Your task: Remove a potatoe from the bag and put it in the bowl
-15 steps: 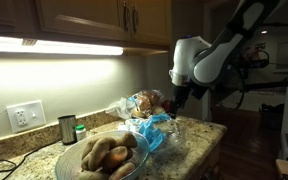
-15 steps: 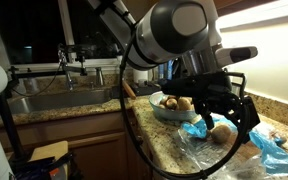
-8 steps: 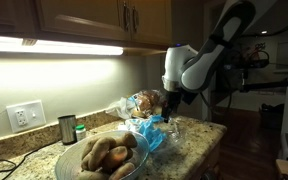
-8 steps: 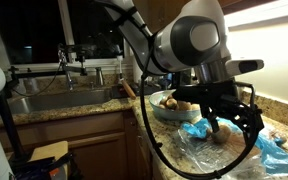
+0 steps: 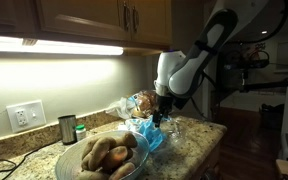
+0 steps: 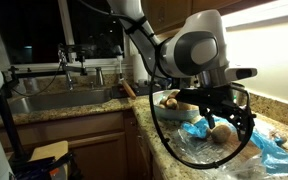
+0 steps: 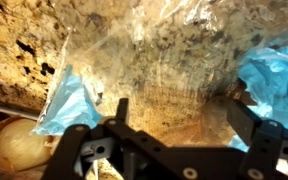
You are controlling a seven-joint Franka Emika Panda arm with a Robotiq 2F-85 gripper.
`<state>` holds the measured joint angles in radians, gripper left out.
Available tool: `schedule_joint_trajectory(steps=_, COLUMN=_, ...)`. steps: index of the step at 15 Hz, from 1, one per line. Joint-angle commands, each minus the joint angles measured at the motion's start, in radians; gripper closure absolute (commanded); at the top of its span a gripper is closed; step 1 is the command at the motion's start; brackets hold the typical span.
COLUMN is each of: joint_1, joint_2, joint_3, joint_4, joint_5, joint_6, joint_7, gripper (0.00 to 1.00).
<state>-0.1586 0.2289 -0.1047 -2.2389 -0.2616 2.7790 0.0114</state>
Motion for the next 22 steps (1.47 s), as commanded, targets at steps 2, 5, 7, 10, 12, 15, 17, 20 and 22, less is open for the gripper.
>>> schedule_joint_trajectory(steps=2, joint_1=0.008, joint_2=0.024, joint_3=-0.017, joint_4=0.023, joint_5=0.037, joint_6=0.022, joint_7=-0.053, gripper=0.00)
schedule_joint_trajectory(steps=5, joint_1=0.009, joint_2=0.028, joint_3=-0.030, joint_4=0.031, joint_5=0.026, joint_6=0.033, joint_7=-0.051, gripper=0.00)
schedule_joint_trajectory(steps=7, joint_1=0.008, joint_2=0.030, joint_3=-0.033, joint_4=0.035, joint_5=0.028, joint_6=0.038, joint_7=-0.056, gripper=0.11)
schedule_joint_trajectory(steps=10, joint_1=0.008, joint_2=0.032, joint_3=-0.035, joint_4=0.036, joint_5=0.029, joint_6=0.044, joint_7=-0.060, gripper=0.37)
schedule_joint_trajectory(steps=12, joint_1=0.008, joint_2=0.034, joint_3=-0.034, joint_4=0.035, joint_5=0.031, joint_6=0.049, joint_7=-0.063, gripper=0.49)
schedule_joint_trajectory(steps=15, joint_1=0.009, joint_2=0.040, joint_3=-0.033, joint_4=0.037, joint_5=0.032, joint_6=0.052, joint_7=-0.064, gripper=0.70)
schedule_joint_trajectory(steps=17, joint_1=0.010, joint_2=0.046, joint_3=-0.033, joint_4=0.039, joint_5=0.032, joint_6=0.055, joint_7=-0.063, gripper=0.83)
schedule_joint_trajectory(steps=20, joint_1=-0.005, joint_2=0.053, joint_3=-0.006, joint_4=0.042, joint_5=0.076, joint_6=0.053, joint_7=-0.101, gripper=0.93)
schedule_joint_trajectory(steps=22, joint_1=-0.008, joint_2=0.053, joint_3=0.010, joint_4=0.044, joint_5=0.111, joint_6=0.054, joint_7=-0.126, gripper=0.97)
